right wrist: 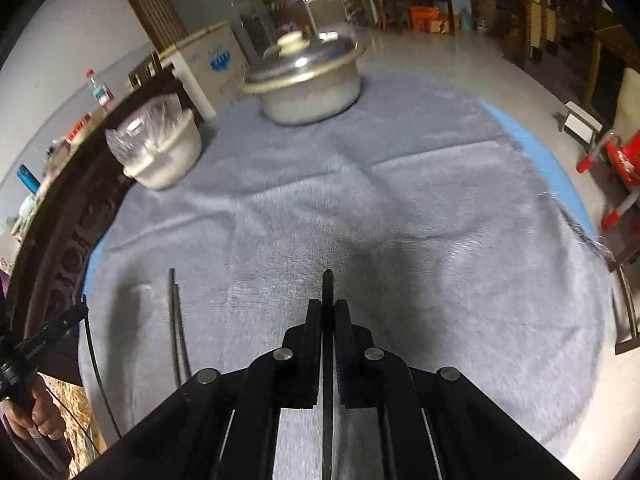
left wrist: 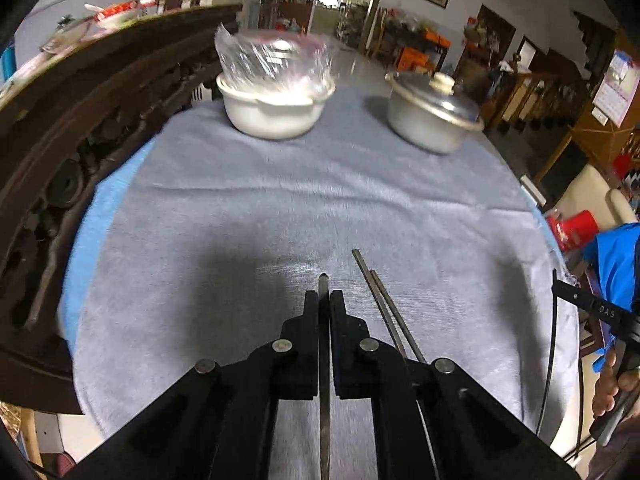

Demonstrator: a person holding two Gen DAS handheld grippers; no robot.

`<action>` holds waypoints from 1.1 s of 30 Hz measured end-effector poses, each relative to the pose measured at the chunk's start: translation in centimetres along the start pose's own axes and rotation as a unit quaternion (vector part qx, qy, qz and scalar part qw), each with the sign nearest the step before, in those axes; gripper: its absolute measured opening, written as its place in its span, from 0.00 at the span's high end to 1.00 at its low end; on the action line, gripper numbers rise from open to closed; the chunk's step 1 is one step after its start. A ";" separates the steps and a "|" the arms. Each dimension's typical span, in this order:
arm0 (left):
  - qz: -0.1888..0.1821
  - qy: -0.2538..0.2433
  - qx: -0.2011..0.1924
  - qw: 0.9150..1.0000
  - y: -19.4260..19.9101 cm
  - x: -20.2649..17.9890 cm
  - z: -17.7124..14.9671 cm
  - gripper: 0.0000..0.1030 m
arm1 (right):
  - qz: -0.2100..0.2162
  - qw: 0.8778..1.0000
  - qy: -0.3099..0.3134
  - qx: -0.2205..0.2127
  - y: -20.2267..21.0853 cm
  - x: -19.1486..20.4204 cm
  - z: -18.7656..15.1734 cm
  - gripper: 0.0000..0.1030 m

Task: Organize utensils
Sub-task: 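Lift the chopsticks in the left gripper toward the holder while the right carries its chopstick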

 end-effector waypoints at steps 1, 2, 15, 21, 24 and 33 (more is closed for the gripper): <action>-0.002 0.001 -0.006 1.000 0.7 0.0 -0.1 0.95 | 0.000 1.000 0.000 -0.008 0.9 0.0 -0.1 0.94; -0.006 0.002 -0.013 1.000 1.7 0.0 -0.2 0.95 | -0.002 1.000 0.000 -0.017 1.8 0.2 -0.2 0.94; -0.035 0.030 -0.090 0.995 11.0 0.5 -2.9 0.95 | -0.037 0.992 0.009 -0.120 11.8 2.8 -3.6 0.94; -0.039 0.035 -0.110 0.993 13.6 0.2 -4.3 0.95 | -0.043 0.988 -0.005 -0.148 14.3 3.1 -5.6 0.94; -0.034 0.031 -0.122 0.991 14.8 -0.3 -5.0 0.95 | -0.045 0.986 -0.009 -0.161 15.5 3.3 -6.4 0.94; -0.038 0.016 -0.163 0.986 19.1 -1.6 -6.3 0.95 | -0.041 0.980 -0.009 -0.193 19.1 4.2 -7.3 0.94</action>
Point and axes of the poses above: each gripper's, at about its wrist camera, not at the fingertips, and y roughly against the way its jaws point, x to its left, z to its top, the point moved 3 cm from there along -y, roughly the way its jaws point, and after that the axes turned 14 degrees about y, right-handed, at the moved point
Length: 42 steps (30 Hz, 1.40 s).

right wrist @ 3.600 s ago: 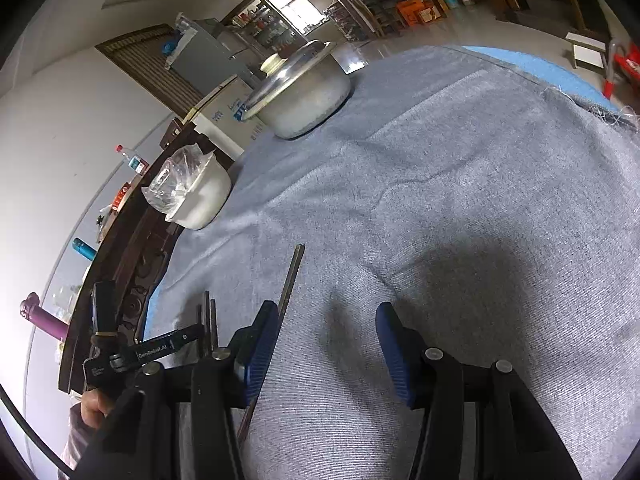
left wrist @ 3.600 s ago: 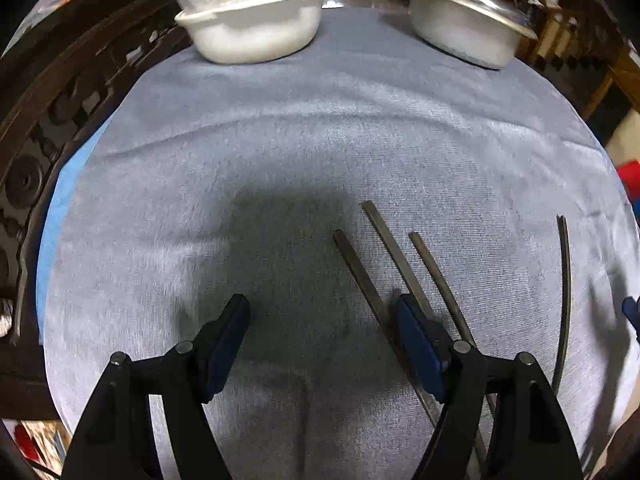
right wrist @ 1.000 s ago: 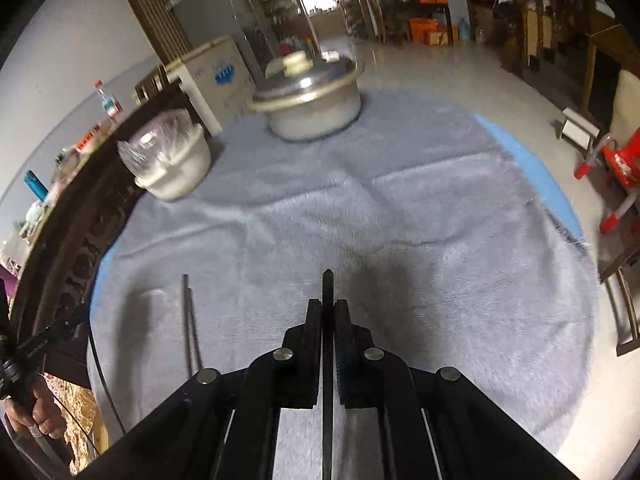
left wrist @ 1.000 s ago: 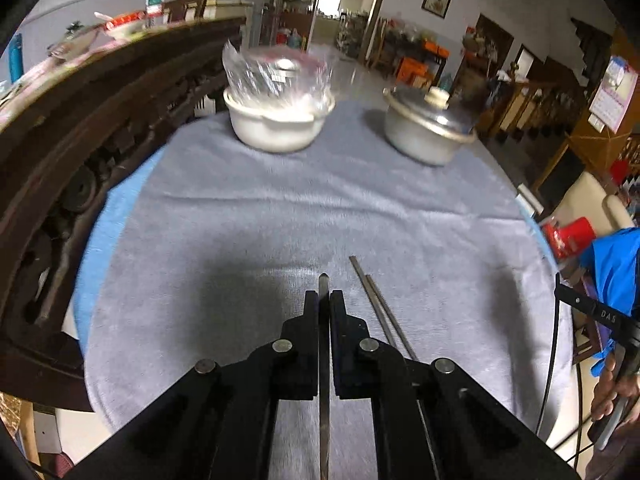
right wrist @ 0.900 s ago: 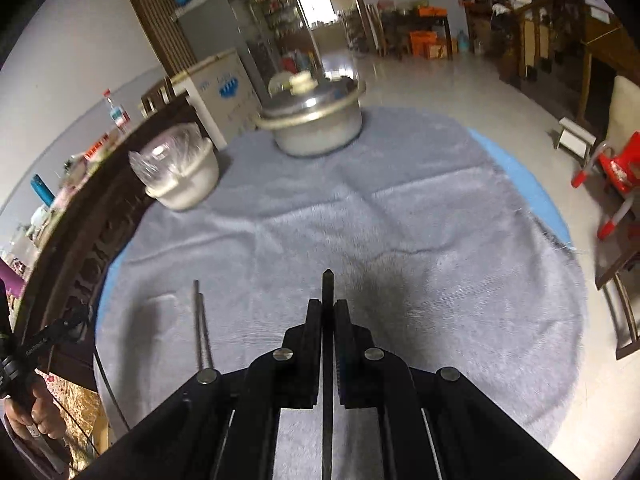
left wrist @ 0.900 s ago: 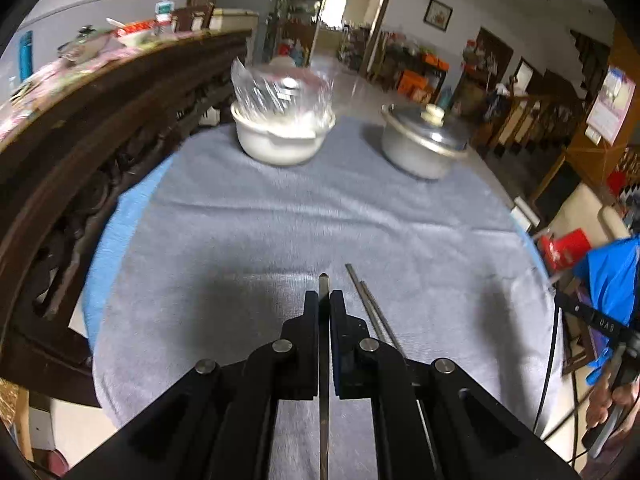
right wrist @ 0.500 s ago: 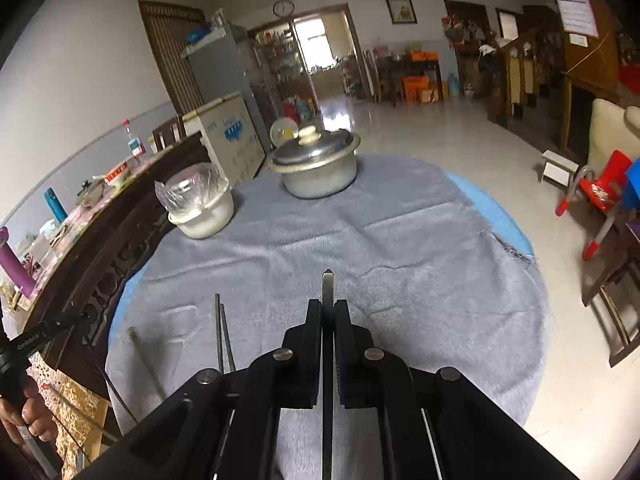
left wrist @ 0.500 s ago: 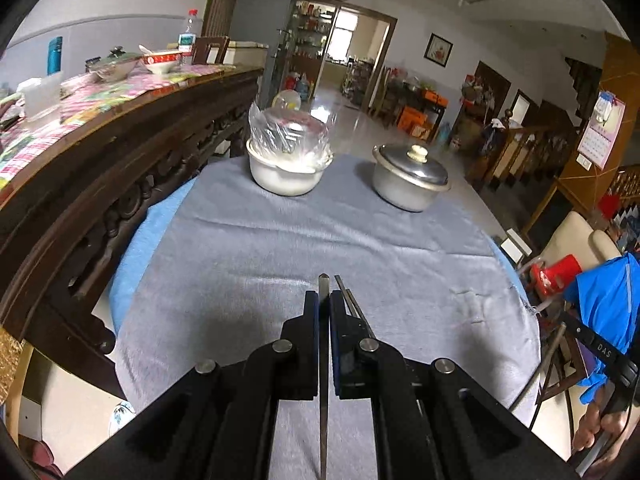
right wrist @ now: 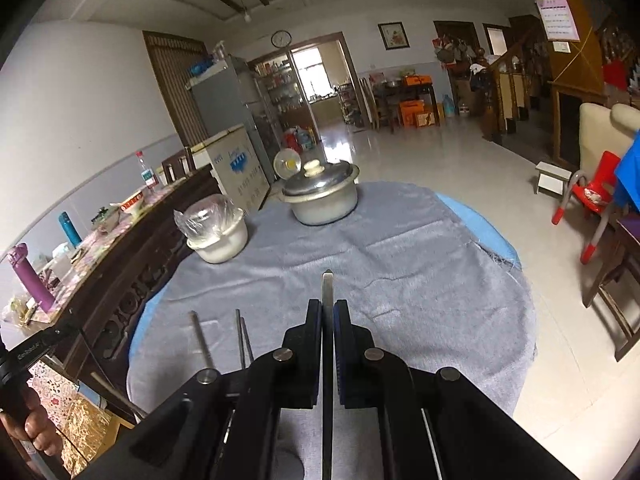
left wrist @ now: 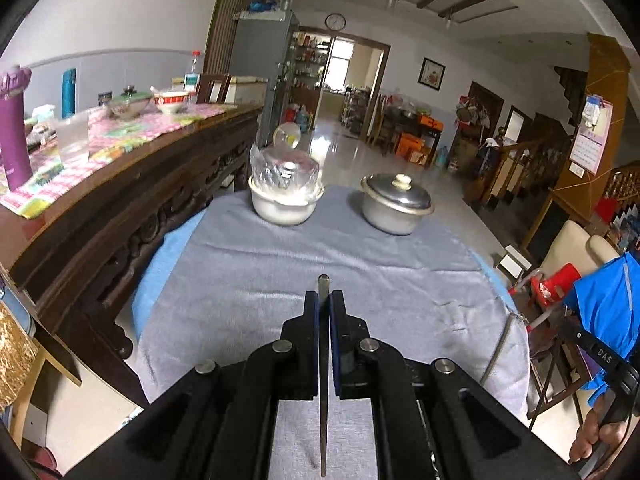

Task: Organize utensils
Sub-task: 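Lift the chopsticks in the left gripper toward the holder while the right carries its chopstick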

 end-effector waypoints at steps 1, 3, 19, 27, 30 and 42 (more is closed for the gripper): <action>-0.001 -0.003 -0.005 1.000 0.6 -0.3 0.1 0.95 | 0.000 1.000 -0.001 -0.006 0.5 0.1 0.2 0.94; -0.002 -0.005 -0.013 1.000 1.4 -0.6 0.1 0.95 | 0.003 1.000 -0.004 -0.016 1.4 0.3 0.4 0.94; 0.001 -0.039 -0.080 0.996 8.2 -3.2 0.3 0.95 | 0.022 0.995 -0.023 -0.095 6.5 3.1 2.1 0.94; 0.007 -0.056 -0.105 0.993 9.9 -3.8 0.2 0.95 | 0.027 0.993 -0.018 -0.113 7.5 5.0 2.8 0.94; 0.006 -0.057 -0.112 0.992 10.4 -4.0 0.1 0.95 | 0.030 0.992 -0.020 -0.123 7.9 5.2 3.0 0.94; 0.001 -0.062 -0.124 0.990 11.5 -5.4 -0.7 0.95 | 0.036 0.983 -0.022 -0.177 9.6 6.3 2.6 0.94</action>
Point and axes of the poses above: each gripper's, at about its wrist camera, not at the fingertips, and y roughly against the way its jaws point, x to its left, z to its top, the point moved 3 cm from there along -y, roughly the way its jaws point, and after that the axes turned 14 degrees about y, right-handed, at the moved point
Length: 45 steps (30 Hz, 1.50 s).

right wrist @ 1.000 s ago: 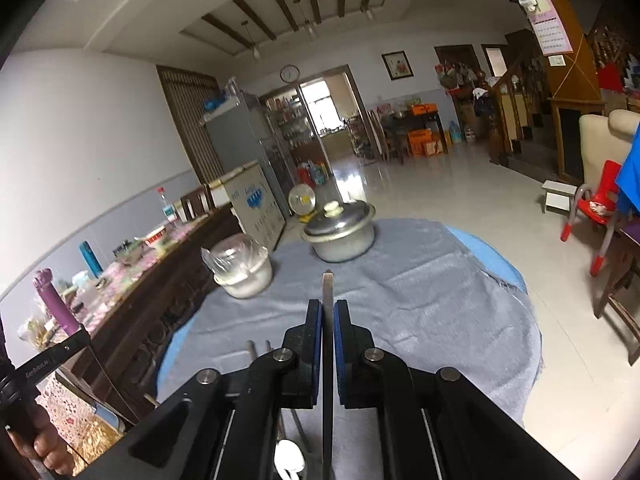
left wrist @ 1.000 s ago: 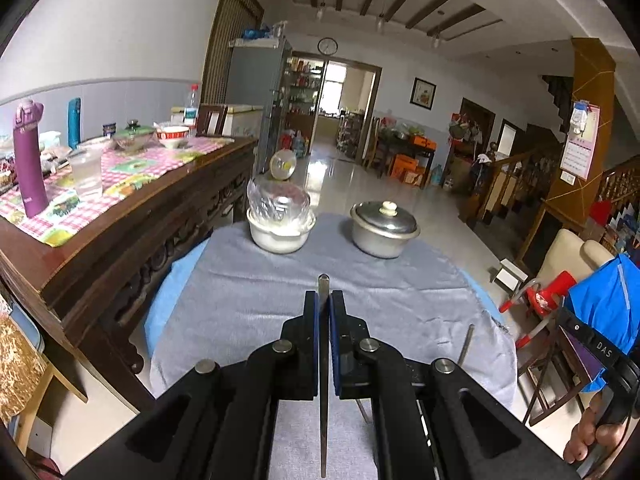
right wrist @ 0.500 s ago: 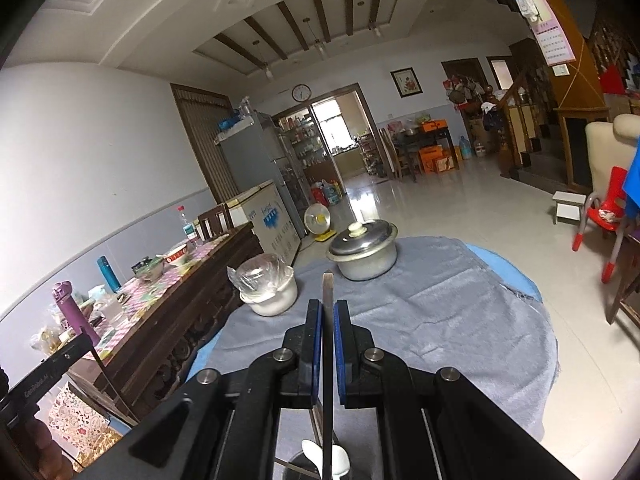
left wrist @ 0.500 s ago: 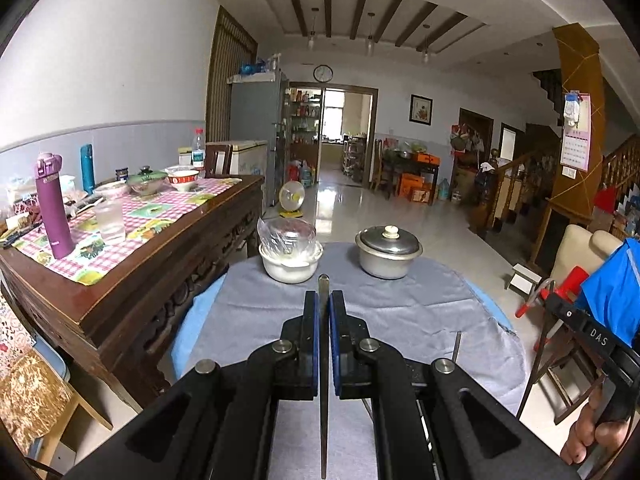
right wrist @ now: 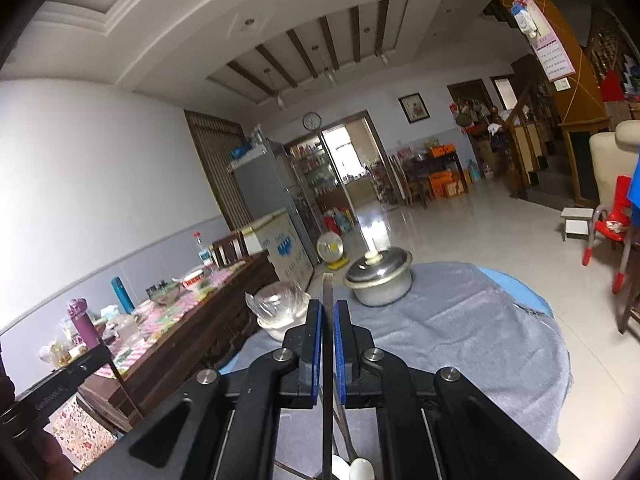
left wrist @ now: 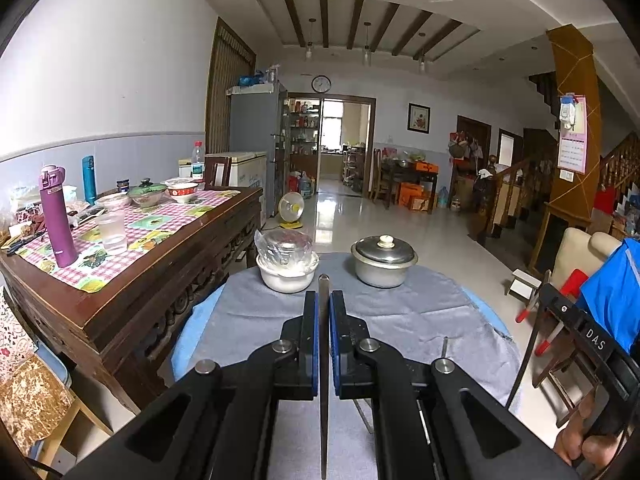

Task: Organize utensils
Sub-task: 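Lift the chopsticks in the left gripper toward the holder while the right carries its chopstick, then lower the held chopsticks into the grey holder with both grippers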

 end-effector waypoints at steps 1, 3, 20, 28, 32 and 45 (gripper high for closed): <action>-0.002 0.001 -0.001 1.000 0.1 -0.1 -0.1 0.95 | -0.001 1.000 0.000 -0.007 0.2 0.0 -0.1 0.94; -0.003 0.002 -0.003 1.000 0.2 -0.2 0.0 0.95 | -0.003 1.000 0.000 -0.022 0.6 0.0 -0.2 0.94; -0.073 0.035 -0.018 0.997 0.9 -1.6 -1.2 0.95 | -0.023 0.996 -0.015 -0.081 1.5 -1.5 -2.6 0.94; -0.088 0.057 -0.021 0.994 0.8 -1.6 -1.0 0.95 | -0.044 0.993 -0.025 -0.104 1.7 -1.8 -2.9 0.94; -0.097 0.072 -0.033 0.992 1.2 -1.6 -0.9 0.95 | -0.067 0.990 -0.023 -0.121 1.8 -1.8 -2.5 0.93; -0.116 0.093 -0.042 0.988 -0.4 -2.0 -2.7 0.95 | -0.101 0.989 0.013 -0.112 -0.3 -0.4 -3.7 0.94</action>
Point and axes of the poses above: each gripper's, at about its wrist camera, not at the fingertips, and y roughly against the way its jaws point, x to its left, z to its top, the point moved 3 cm from there along -y, roughly the way its jaws point, and after that the axes turned 14 degrees about y, right-handed, at the moved point
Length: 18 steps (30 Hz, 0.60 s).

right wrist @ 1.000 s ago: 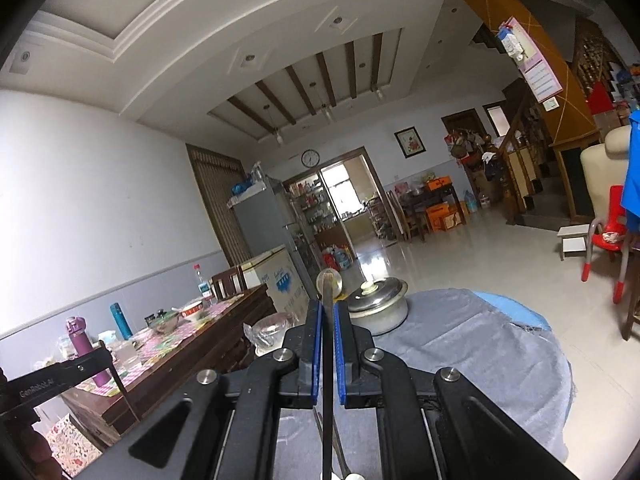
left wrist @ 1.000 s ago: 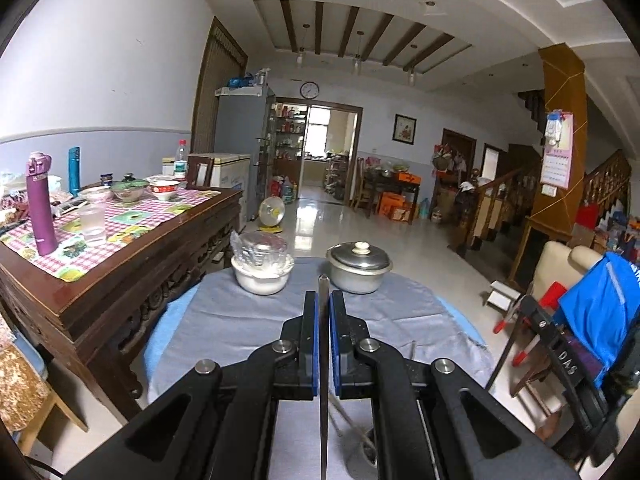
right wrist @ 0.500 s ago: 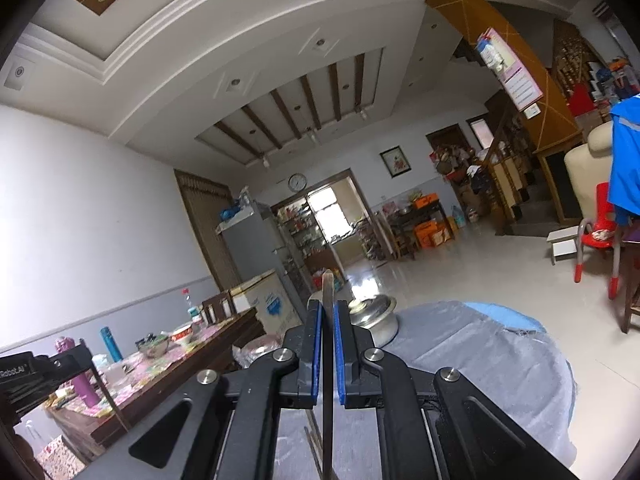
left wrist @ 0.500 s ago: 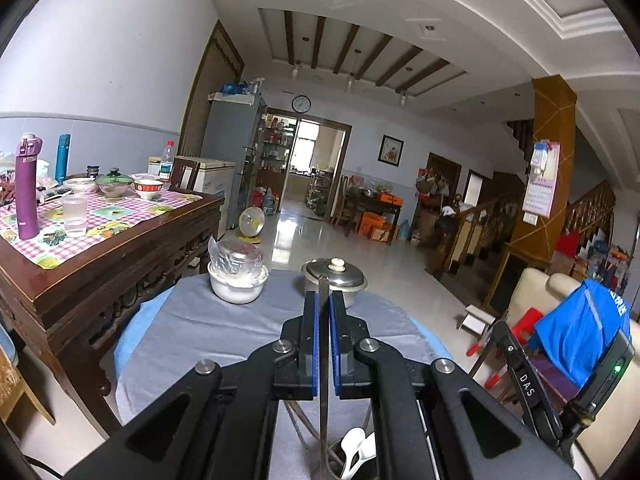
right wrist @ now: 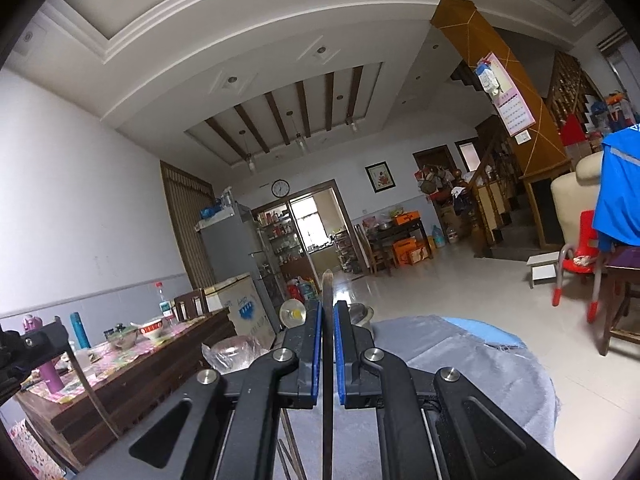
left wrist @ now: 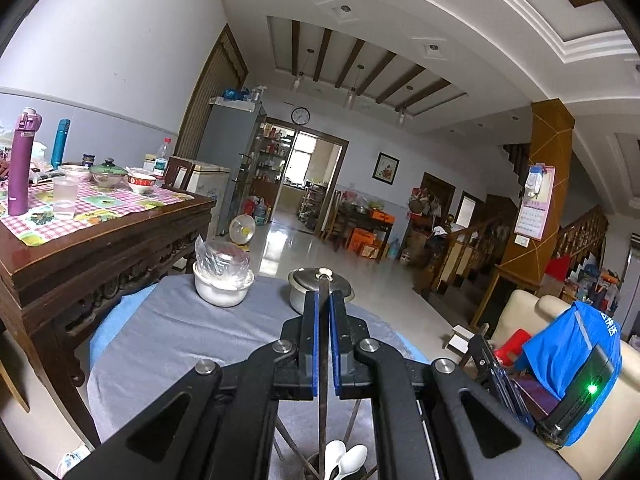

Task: Organize utensils
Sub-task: 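Lower the held chopsticks into the grey holder with both grippers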

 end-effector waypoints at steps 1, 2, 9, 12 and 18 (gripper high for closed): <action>0.002 -0.002 0.003 1.000 -0.3 0.0 -0.3 0.95 | 0.001 1.000 0.000 0.001 0.0 0.1 -0.1 0.94; 0.005 -0.005 0.004 1.000 -0.5 -0.1 -0.7 0.95 | 0.002 1.000 0.001 0.002 0.0 0.1 -0.1 0.94; 0.018 -0.025 0.010 0.999 -0.9 -0.5 -2.4 0.95 | 0.012 1.000 0.028 0.003 0.4 1.3 -0.7 0.93; 0.023 -0.024 0.010 0.999 -0.9 -0.3 -2.6 0.95 | 0.020 0.999 0.035 0.005 0.7 1.7 -1.0 0.93; 0.033 -0.018 0.022 0.999 -1.4 0.4 -3.3 0.95 | 0.037 0.998 0.046 0.016 1.0 2.4 -1.9 0.93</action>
Point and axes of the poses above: each gripper's, at about its wrist camera, not at the fingertips, and y roughly against the way its jaws point, x to its left, z to its top, the point moved 3 cm from there along -y, roughly the way its jaws point, and after that the axes turned 14 degrees about y, right-handed, at the moved point
